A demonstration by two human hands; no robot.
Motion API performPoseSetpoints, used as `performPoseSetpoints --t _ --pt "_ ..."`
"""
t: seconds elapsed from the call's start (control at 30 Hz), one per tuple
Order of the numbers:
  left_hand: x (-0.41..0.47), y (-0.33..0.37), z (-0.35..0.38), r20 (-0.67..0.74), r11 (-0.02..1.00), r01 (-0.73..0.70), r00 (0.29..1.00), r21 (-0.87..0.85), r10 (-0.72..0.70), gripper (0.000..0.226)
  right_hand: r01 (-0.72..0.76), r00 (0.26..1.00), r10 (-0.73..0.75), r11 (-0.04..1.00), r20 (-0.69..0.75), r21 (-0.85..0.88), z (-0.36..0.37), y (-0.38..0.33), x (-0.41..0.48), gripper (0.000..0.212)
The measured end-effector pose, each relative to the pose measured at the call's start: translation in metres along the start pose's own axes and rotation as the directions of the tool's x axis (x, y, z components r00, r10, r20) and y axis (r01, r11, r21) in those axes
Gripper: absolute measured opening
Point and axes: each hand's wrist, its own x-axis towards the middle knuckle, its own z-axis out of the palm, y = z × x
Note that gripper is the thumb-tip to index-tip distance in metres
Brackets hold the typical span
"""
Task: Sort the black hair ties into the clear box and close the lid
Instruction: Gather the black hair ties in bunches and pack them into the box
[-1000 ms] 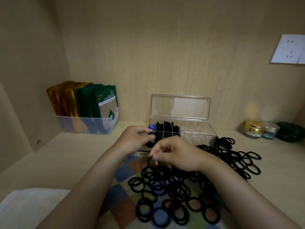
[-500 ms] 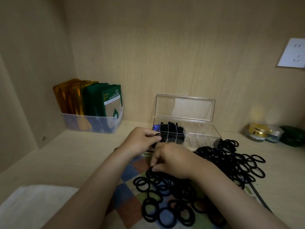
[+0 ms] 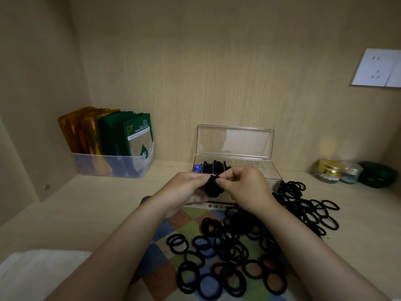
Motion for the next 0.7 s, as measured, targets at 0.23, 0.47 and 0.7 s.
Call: performPoseSetpoints --t 0.23,0.47,0.7 --pt "-0.001 -0.004 0.002 0.039 0.985 -0.059 0.998 0.163 0.054 0.028 0.023 1.000 -0.023 0.999 -0.012 -0.037 0.000 0.001 -0.001 0.010" --pt "0.004 -0.005 -0.010 -0.114 0.969 -0.041 0.991 0.244 0.071 0.023 0.026 0.993 -0.019 0.998 0.114 -0.062 -0.006 0.000 -0.002 0.012" --pt "0.006 -0.004 -0.015 -0.197 0.967 -0.028 0.977 0.252 0.079 0.019 0.305 0.791 0.005 0.864 0.611 -0.401 -0.005 -0.008 -0.017 0.030"
